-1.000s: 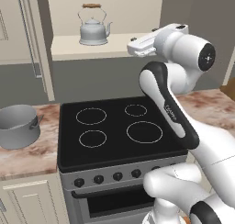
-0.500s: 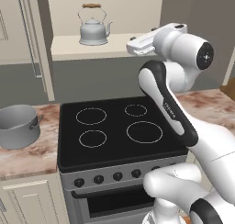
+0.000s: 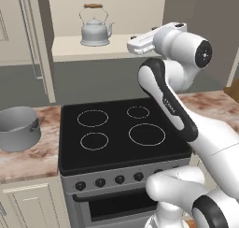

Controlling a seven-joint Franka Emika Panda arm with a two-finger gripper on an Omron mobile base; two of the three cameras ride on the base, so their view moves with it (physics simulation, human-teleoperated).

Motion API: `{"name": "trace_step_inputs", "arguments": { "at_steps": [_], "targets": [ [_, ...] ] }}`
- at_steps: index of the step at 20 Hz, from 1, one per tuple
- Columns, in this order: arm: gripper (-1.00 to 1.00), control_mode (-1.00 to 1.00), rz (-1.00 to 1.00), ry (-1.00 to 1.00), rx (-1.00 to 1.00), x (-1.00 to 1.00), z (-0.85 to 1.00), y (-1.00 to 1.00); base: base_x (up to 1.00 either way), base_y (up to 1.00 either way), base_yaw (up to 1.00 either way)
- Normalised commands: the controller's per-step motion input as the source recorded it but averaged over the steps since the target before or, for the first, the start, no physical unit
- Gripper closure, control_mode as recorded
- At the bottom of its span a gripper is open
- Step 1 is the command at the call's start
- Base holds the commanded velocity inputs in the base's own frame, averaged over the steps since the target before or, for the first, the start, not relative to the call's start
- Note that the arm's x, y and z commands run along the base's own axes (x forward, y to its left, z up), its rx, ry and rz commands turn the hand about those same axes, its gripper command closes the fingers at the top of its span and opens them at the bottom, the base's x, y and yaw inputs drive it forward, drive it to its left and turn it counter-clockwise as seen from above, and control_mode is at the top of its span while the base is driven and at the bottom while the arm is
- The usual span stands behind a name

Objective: Pick the kettle from the cabinet and place it on a stove burner. Then pick the pot from the counter and place it on another stove burner. Finally, turn both burners on.

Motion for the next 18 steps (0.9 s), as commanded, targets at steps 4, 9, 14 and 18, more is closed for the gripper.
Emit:
{"name": "trace_step_inputs", "arguments": {
  "at_steps": [4, 9, 14, 18],
  "targets": [
    [-1.0, -1.0, 0.0, 0.0, 0.0, 0.37, 0.0, 0.0, 0.0, 0.0, 0.0],
    [-1.0, -1.0, 0.0, 0.0, 0.0, 0.33, 0.0, 0.0, 0.0, 0.0, 0.0],
    [-1.0, -1.0, 0.02, 0.0, 0.03, 0.23, 0.02, 0.0, 0.0, 0.0, 0.0],
    [-1.0, -1.0, 0.07, 0.0, 0.03, 0.15, 0.03, 0.0, 0.0, 0.0, 0.0]
  ]
}}
